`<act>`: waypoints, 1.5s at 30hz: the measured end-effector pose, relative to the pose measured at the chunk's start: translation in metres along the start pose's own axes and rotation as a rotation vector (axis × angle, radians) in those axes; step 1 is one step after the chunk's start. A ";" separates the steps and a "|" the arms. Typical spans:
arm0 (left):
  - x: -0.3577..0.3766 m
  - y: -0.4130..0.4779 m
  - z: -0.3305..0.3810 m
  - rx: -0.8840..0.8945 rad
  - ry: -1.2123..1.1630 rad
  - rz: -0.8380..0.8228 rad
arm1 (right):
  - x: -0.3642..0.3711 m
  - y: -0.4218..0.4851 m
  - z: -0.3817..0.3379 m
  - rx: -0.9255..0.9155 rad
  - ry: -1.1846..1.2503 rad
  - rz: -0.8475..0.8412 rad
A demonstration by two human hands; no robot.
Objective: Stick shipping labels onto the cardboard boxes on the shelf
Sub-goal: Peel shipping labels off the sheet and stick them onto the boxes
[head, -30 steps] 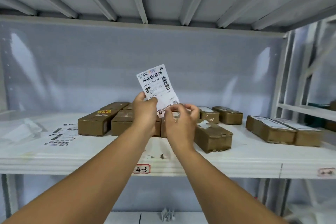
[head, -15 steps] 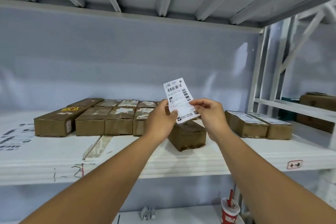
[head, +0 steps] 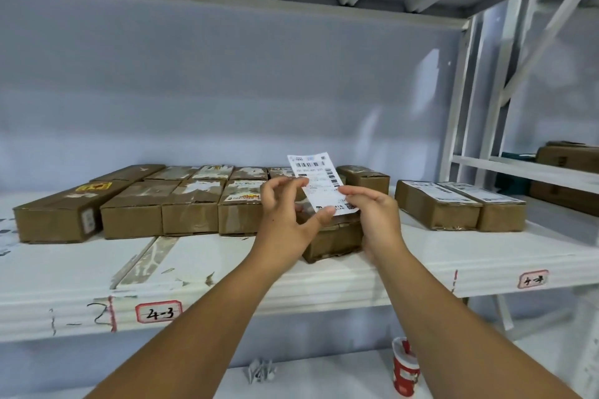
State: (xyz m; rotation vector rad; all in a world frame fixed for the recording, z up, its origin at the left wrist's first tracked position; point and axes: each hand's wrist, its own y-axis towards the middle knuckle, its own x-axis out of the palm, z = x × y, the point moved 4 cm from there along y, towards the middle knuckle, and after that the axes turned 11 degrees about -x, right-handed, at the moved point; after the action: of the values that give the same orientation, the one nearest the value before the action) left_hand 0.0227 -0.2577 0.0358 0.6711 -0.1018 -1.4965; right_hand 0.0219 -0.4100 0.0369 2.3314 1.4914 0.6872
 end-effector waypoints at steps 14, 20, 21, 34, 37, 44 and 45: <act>0.004 -0.004 -0.002 0.062 0.186 -0.021 | 0.002 -0.005 0.000 -0.129 -0.116 -0.059; 0.003 -0.003 -0.003 0.041 0.153 -0.009 | 0.004 -0.004 0.001 -0.199 -0.268 -0.062; 0.003 -0.003 -0.003 0.041 0.155 -0.010 | 0.005 -0.005 0.001 -0.211 -0.286 -0.066; 0.003 -0.005 -0.002 0.063 0.247 0.042 | 0.009 -0.008 -0.005 -0.354 -0.558 -0.080; 0.004 -0.004 -0.003 0.076 0.287 0.061 | 0.009 -0.007 -0.004 -0.356 -0.575 -0.091; 0.004 -0.001 -0.006 0.070 0.336 0.057 | 0.008 -0.003 0.003 -0.310 -0.613 -0.086; 0.005 -0.001 -0.007 0.077 0.349 0.053 | 0.008 -0.003 0.004 -0.295 -0.617 -0.075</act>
State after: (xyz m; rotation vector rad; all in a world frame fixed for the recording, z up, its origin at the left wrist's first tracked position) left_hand 0.0257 -0.2597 0.0282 0.9745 0.0905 -1.3104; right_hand 0.0246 -0.4016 0.0343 1.9914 1.1006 0.1237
